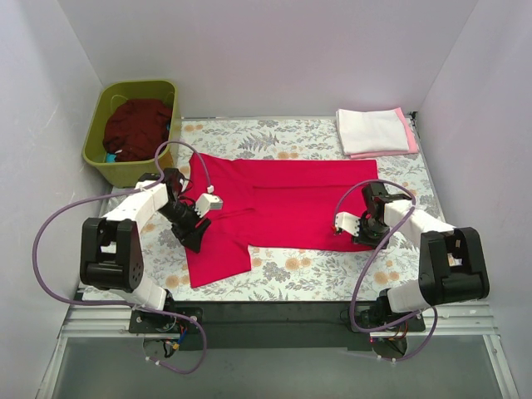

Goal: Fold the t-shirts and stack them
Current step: Fold the tshirt

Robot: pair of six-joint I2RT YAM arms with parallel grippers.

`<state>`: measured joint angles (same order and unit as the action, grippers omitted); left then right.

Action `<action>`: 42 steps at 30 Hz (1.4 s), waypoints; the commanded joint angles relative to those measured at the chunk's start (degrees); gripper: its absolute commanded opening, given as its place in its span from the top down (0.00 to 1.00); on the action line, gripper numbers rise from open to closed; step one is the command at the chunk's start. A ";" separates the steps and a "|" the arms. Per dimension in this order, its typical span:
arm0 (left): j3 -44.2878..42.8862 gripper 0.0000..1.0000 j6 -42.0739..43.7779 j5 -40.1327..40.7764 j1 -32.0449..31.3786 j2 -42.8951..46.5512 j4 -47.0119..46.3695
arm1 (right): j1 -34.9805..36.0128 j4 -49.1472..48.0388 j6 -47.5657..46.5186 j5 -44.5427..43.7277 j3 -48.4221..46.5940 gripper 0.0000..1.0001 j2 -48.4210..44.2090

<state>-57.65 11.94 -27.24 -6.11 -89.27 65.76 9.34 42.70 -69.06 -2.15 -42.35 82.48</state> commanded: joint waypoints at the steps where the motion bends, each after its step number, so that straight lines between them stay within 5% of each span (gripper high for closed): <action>1: 0.78 0.54 0.71 -0.79 0.05 4.62 -2.03 | -0.38 -4.38 0.15 -0.48 5.08 0.75 2.07; 6: 7.00 0.54 2.73 3.14 -2.94 7.71 -4.93 | -0.38 -4.12 0.85 -0.66 4.21 0.99 1.46; 16: 15.63 0.54 2.03 11.15 -8.57 13.69 -15.73 | -0.38 -3.06 1.38 -0.49 2.97 0.99 2.34; 22: 13.26 0.55 3.78 11.42 -9.01 15.18 -15.04 | -0.38 -2.36 1.38 -0.13 2.53 0.99 2.69; 29: 17.83 0.56 6.42 14.32 -9.18 11.68 -21.19 | -0.38 -2.00 1.82 0.22 1.92 0.99 3.22; 33: 20.64 0.60 7.12 15.91 -9.80 10.35 -23.39 | -0.38 -1.83 1.82 0.05 1.74 0.99 3.04; 42: 21.09 0.98 6.51 16.26 -11.12 12.46 -18.22 | -1.17 -0.08 1.82 0.48 0.34 0.99 1.72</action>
<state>-38.35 18.46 -10.57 -16.80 -76.29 43.53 9.26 40.60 -67.51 -4.27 -42.65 82.98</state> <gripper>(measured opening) 0.049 0.032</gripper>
